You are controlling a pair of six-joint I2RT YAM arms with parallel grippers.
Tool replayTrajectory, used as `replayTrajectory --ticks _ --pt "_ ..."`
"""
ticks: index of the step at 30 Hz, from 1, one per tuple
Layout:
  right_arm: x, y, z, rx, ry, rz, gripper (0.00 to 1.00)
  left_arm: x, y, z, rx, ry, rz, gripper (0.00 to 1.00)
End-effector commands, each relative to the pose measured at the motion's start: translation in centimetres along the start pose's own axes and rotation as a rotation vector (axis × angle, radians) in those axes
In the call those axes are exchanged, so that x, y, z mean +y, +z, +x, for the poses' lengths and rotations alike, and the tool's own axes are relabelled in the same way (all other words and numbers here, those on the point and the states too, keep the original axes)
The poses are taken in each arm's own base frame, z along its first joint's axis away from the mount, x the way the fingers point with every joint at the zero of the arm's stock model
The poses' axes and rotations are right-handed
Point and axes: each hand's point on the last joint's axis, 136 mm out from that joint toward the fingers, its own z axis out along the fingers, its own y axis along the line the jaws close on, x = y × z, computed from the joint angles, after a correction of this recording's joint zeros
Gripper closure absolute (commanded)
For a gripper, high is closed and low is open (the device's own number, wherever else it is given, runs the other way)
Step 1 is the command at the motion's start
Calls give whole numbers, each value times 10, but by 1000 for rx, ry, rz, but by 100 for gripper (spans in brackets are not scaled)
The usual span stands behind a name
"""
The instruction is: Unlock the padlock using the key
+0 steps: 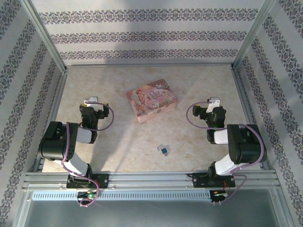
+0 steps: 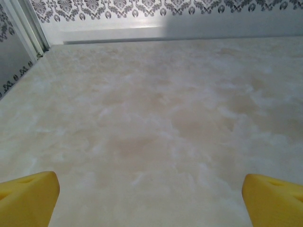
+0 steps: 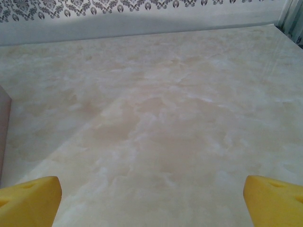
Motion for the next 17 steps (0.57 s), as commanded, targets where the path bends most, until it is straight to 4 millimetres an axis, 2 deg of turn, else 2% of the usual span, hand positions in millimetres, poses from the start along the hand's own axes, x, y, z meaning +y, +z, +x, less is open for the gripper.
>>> replayTrajectory --ticks 1,10,11,17 --pt "3 0 -13 -33 -21 5 2 0 0 3 22 -24 20 1" --pt "4 0 -12 -28 -27 9 2 -1 0 3 20 -22 22 1" --pt "5 5 -23 -50 -31 8 2 -1 0 2 19 -22 22 1" --pt "6 6 -23 -44 -46 22 1 -1 0 2 19 -22 21 1"
